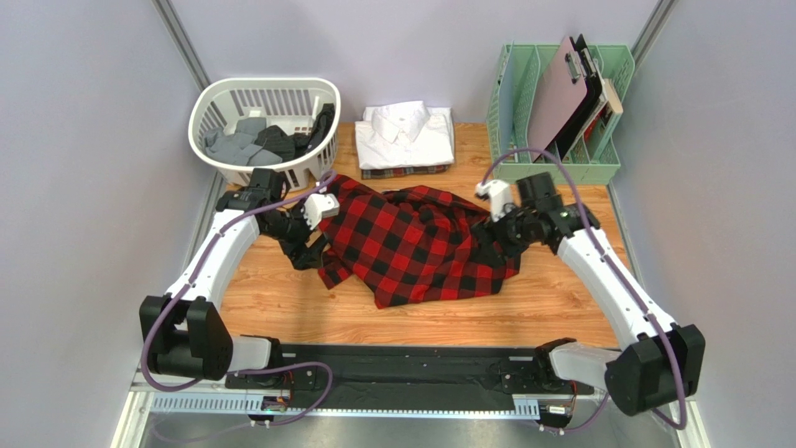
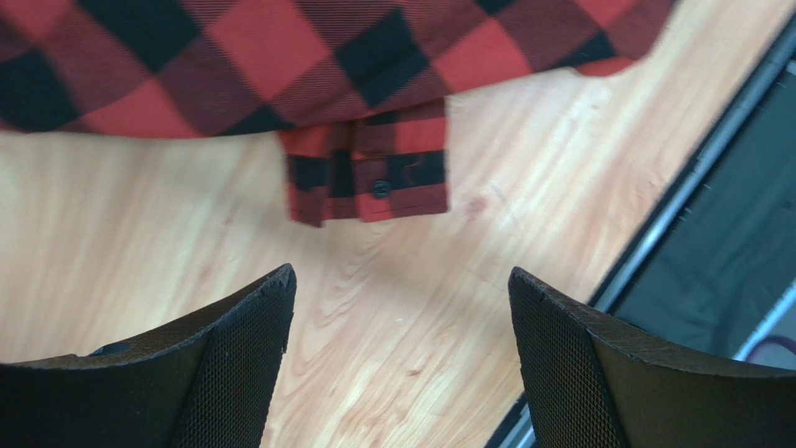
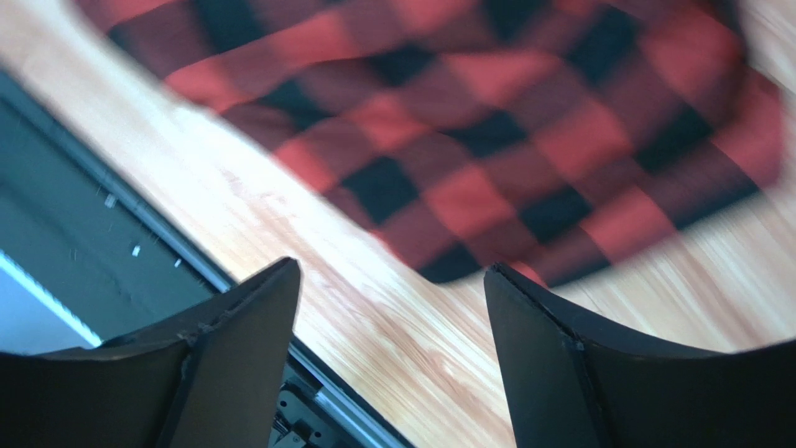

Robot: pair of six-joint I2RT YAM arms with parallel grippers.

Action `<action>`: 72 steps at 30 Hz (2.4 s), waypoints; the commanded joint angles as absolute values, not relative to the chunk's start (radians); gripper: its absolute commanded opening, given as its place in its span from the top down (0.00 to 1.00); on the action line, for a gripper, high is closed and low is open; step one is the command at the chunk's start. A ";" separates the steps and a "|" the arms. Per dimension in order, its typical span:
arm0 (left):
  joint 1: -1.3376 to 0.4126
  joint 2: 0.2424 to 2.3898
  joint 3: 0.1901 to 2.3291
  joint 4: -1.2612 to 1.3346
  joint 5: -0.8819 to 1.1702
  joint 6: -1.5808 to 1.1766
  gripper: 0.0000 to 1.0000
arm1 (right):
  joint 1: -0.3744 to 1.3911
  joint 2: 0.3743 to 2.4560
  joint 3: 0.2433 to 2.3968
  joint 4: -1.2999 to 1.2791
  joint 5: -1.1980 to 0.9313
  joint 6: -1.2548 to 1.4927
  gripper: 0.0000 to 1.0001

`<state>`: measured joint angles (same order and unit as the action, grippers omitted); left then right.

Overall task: Fold and stack the long sleeve shirts
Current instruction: Flatten the shirt out

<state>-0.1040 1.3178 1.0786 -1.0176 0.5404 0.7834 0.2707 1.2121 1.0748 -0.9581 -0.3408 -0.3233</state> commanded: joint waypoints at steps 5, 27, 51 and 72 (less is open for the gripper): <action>0.032 1.261 1.054 -1.011 0.822 0.850 0.10 | 0.768 1.356 0.971 -0.660 -0.194 -0.356 0.23; 0.194 1.166 0.965 -1.175 0.766 1.316 0.26 | 0.697 1.606 1.409 -0.744 -0.212 -0.435 1.00; -0.379 1.586 0.959 -0.678 0.349 1.114 0.21 | 0.442 2.080 1.792 -0.811 -0.219 -0.390 0.99; -0.489 1.085 1.571 -1.293 0.883 0.947 1.00 | 0.423 2.028 1.833 -0.873 -0.207 -0.358 0.99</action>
<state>-0.4885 1.1561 1.4647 -1.1244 0.6540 1.0275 0.4294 2.0857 1.7668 -0.8383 -0.1917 -0.3855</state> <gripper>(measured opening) 0.008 0.010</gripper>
